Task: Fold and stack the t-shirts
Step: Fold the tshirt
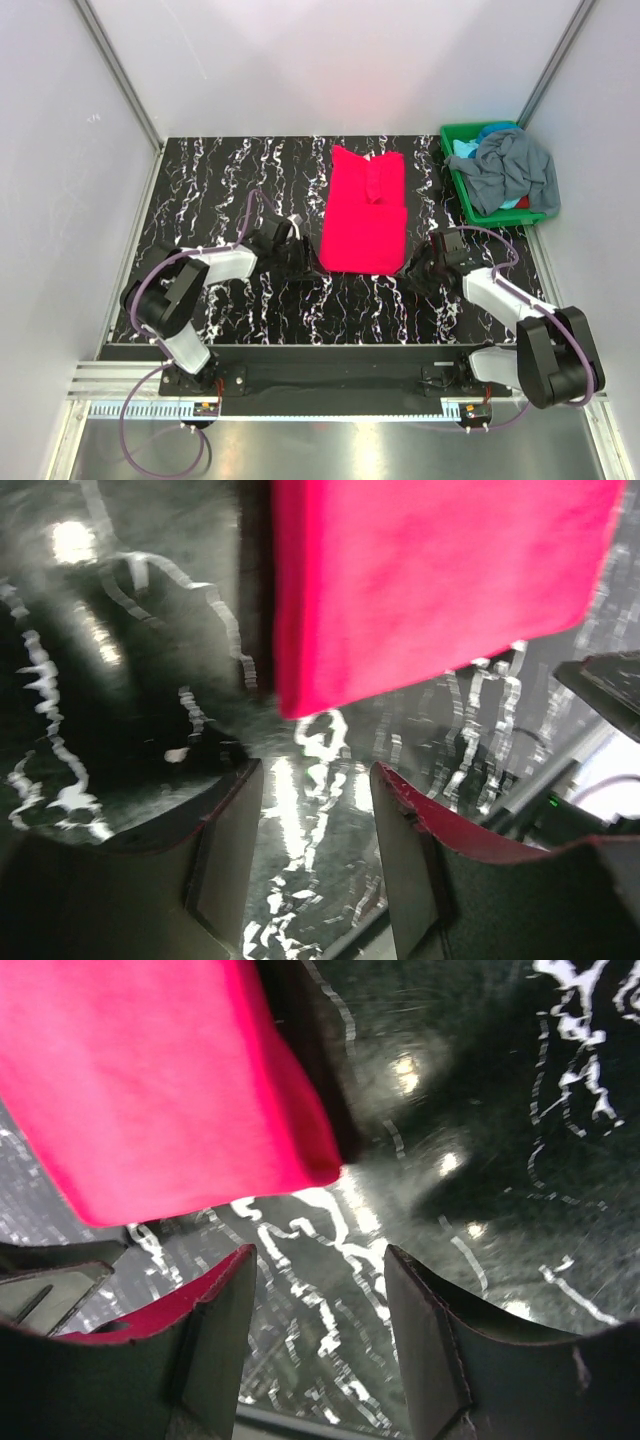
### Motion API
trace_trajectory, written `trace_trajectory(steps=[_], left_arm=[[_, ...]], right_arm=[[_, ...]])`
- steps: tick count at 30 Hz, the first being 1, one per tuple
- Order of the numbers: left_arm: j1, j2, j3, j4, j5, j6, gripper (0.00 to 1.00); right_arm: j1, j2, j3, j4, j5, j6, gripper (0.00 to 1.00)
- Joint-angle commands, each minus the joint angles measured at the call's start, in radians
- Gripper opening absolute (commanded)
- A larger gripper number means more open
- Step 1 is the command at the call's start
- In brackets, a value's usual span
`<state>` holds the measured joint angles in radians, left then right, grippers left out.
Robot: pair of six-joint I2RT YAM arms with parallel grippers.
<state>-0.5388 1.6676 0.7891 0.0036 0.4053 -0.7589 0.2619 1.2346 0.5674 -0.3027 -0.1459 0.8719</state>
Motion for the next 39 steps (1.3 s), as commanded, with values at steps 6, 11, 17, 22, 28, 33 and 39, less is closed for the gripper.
trace_trajectory(steps=[6, 11, 17, 22, 28, 33, 39], left_arm=[[-0.006, 0.024, -0.037, 0.101, -0.132, -0.040, 0.52], [-0.007, 0.037, -0.071, 0.157, -0.143, -0.066, 0.51], [-0.007, 0.035, -0.080, 0.165, -0.169, -0.076, 0.50], [-0.009, 0.040, -0.079, 0.180, -0.178, -0.089, 0.47], [-0.015, 0.070, -0.063, 0.185, -0.177, -0.100, 0.36], [-0.021, 0.078, -0.059, 0.176, -0.183, -0.106, 0.31], [-0.029, 0.098, -0.039, 0.171, -0.178, -0.108, 0.19]], right_arm=[[0.002, 0.019, -0.102, 0.201, 0.087, 0.029, 0.59], [0.002, -0.012, -0.139, 0.253, 0.105, 0.036, 0.57], [0.002, -0.038, -0.152, 0.266, 0.120, 0.053, 0.57], [0.002, 0.011, -0.147, 0.295, 0.140, 0.064, 0.56], [0.002, 0.066, -0.143, 0.350, 0.140, 0.078, 0.54], [0.002, 0.106, -0.135, 0.358, 0.103, 0.105, 0.40], [0.003, 0.045, -0.189, 0.382, 0.095, 0.110, 0.39]])
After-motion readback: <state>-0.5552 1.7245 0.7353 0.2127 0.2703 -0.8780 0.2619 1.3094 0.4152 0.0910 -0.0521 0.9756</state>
